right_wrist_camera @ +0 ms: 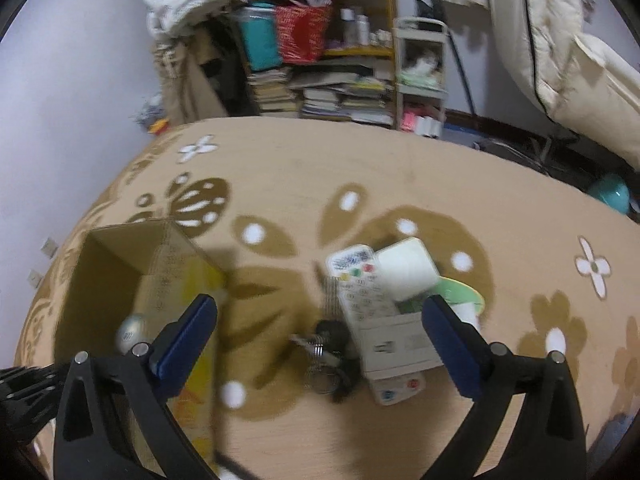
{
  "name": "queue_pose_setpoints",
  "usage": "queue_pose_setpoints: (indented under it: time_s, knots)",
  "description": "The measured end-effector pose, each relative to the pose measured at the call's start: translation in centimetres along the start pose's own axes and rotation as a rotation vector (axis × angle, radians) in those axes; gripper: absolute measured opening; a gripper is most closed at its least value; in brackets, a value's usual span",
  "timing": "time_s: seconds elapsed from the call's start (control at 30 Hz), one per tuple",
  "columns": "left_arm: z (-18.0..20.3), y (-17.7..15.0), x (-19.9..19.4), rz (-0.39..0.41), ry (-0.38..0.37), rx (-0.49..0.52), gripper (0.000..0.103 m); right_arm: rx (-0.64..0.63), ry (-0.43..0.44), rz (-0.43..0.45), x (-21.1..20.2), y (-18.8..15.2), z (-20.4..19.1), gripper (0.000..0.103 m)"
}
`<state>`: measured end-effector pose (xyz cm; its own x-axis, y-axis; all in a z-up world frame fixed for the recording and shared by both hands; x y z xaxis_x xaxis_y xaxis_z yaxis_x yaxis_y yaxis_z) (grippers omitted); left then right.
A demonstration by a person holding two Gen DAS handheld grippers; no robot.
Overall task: Organize rigid objects
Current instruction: 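Move the right tool back and grasp the bundle of keys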
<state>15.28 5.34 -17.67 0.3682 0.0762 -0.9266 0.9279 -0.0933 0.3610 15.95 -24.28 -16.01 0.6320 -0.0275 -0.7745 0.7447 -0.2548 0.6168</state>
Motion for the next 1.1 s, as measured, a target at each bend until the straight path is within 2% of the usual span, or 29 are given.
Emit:
queue_pose_setpoints:
  time_s: [0.27,0.47,0.6,0.67,0.7,0.73,0.8,0.97,1.1]
  knots:
    - [0.0,0.0,0.0,-0.001,0.001,0.000,0.010,0.024,-0.077,-0.066,2.1,-0.9,2.5,0.103]
    - [0.0,0.0,0.0,0.000,0.006,0.001,0.010,0.023,0.012,-0.137,3.0,-2.0,2.1,0.103]
    - [-0.1,0.0,0.0,0.000,0.003,0.000,0.010,0.019,0.041,-0.123,3.0,-2.5,1.8,0.103]
    - [-0.1,0.0,0.0,-0.001,0.001,-0.002,0.010,0.015,0.048,-0.119,2.9,-2.4,1.7,0.087]
    - [-0.1,0.1,0.0,-0.001,0.001,-0.002,0.010,0.012,0.056,-0.123,2.9,-2.4,1.6,0.075]
    - [-0.1,0.1,0.0,-0.001,0.002,-0.001,0.010,0.012,0.061,-0.124,2.9,-2.3,1.5,0.071]
    - [-0.1,0.1,-0.1,-0.001,0.001,-0.002,0.010,0.014,0.075,-0.121,2.8,-2.3,1.4,0.071]
    - [-0.1,0.1,0.0,-0.001,0.001,-0.003,0.010,0.020,0.187,-0.146,3.5,-2.6,0.1,0.071]
    - [-0.1,0.1,0.0,-0.002,0.001,-0.004,0.011,-0.016,0.171,-0.163,4.2,-3.0,-0.9,0.071]
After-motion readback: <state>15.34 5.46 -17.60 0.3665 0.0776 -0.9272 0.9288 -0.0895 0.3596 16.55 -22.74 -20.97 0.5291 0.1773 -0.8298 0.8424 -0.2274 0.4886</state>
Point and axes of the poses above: each gripper's, at about its wrist camera, not at the fingertips, and x roughly the way its jaws point, z to its right, y to its top, the point moved 3 cm from there along x, roughly the way its jaws point, and after that the axes turned 1 degree about z, right-handed, at the moved point
